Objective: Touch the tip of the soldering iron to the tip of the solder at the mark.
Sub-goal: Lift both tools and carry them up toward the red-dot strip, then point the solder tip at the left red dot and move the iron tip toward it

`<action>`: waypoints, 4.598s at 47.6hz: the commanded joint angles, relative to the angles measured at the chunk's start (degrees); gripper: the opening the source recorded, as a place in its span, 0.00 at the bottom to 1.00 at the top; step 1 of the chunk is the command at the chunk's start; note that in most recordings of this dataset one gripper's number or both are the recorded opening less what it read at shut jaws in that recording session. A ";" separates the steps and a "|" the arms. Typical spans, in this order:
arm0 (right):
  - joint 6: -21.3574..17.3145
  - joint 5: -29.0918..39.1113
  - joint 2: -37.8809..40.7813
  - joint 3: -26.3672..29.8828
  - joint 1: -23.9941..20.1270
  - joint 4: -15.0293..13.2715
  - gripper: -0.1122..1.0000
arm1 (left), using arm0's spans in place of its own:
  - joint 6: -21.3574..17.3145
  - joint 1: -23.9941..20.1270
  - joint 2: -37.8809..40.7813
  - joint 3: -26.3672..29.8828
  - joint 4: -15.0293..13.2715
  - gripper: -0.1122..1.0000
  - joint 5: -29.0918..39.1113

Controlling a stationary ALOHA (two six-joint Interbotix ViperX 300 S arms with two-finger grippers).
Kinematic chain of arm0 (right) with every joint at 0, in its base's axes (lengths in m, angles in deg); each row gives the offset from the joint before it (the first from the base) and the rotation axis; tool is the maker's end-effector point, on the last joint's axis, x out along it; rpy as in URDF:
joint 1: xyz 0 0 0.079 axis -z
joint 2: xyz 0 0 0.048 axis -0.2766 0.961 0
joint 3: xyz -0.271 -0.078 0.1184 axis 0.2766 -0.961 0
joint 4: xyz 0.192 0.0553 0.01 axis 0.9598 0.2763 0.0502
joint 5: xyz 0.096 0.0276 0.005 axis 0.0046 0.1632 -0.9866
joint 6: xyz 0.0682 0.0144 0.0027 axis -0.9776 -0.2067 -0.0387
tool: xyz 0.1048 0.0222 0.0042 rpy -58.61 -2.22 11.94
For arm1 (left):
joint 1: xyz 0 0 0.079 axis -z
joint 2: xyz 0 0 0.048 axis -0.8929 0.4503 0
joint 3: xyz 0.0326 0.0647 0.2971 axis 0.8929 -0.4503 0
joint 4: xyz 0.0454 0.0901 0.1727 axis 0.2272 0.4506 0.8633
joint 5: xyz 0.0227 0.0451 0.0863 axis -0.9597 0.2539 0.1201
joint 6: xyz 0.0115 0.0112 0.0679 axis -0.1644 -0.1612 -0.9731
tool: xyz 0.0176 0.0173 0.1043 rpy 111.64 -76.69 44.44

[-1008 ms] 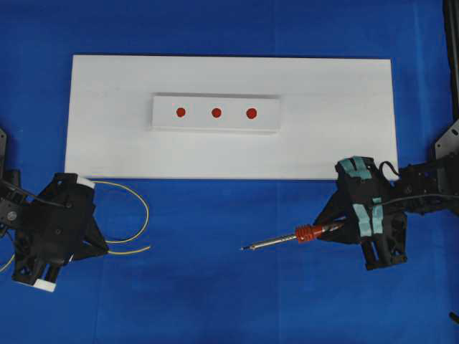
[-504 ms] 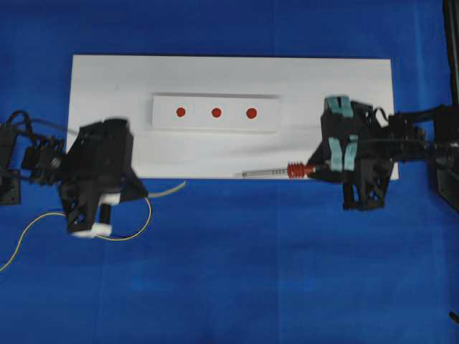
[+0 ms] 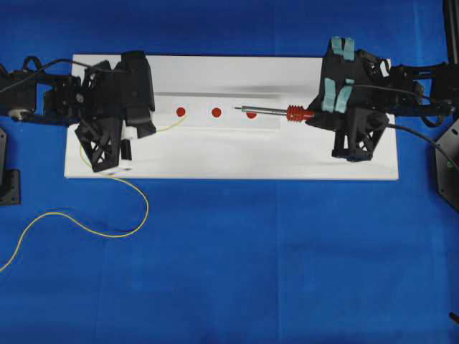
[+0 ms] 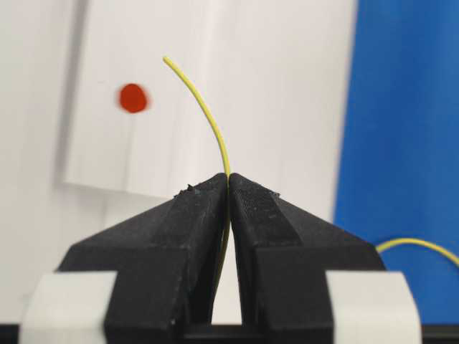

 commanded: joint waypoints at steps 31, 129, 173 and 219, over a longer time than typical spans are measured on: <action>0.00 2.02 1.85 3.52 1.76 -2.29 0.16 | -2.37 -3.16 -0.35 1.41 0.18 0.12 -0.35; 0.44 11.78 18.81 21.97 -1.05 -5.63 0.16 | 0.79 -1.58 4.75 -2.11 0.00 0.12 -5.27; 0.70 12.66 24.17 26.10 -1.58 -6.77 0.16 | 0.88 -1.58 4.75 -2.11 0.09 0.12 -5.27; 0.79 12.74 24.17 26.02 -1.58 -6.77 0.16 | 0.88 -1.58 4.83 -1.85 0.09 0.12 -5.01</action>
